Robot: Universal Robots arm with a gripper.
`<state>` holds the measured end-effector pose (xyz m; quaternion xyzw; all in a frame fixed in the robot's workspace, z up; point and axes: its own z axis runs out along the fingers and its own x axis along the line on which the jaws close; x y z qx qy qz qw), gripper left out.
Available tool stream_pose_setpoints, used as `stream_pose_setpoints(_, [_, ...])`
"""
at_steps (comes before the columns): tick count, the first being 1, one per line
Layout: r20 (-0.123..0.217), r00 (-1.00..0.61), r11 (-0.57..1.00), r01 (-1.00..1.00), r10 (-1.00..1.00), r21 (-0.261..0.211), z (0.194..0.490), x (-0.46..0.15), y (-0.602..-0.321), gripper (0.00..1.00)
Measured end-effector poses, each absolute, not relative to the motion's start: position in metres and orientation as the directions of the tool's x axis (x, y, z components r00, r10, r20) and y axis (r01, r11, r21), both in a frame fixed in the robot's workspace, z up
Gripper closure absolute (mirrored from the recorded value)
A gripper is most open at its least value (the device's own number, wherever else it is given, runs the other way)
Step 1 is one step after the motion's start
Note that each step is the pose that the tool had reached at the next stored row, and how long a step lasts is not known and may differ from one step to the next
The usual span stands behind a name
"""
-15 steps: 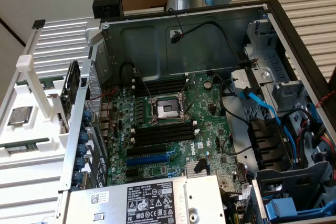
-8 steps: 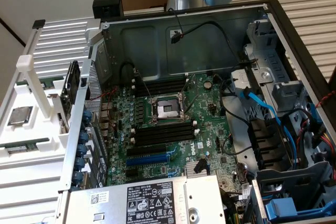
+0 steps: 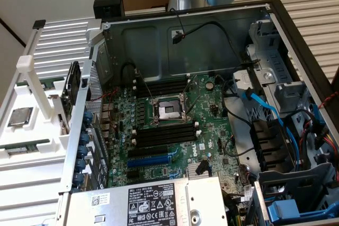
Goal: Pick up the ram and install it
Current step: 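Pick up the ram and move it above insertion slot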
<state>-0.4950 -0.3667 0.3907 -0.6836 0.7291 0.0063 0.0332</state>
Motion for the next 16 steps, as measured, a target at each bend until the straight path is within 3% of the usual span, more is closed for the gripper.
stream_pose_setpoints(16, [-0.057, -0.063, 0.066, -0.997, -0.996, -0.036, 0.3819, -0.4967, -0.3667, 0.9])
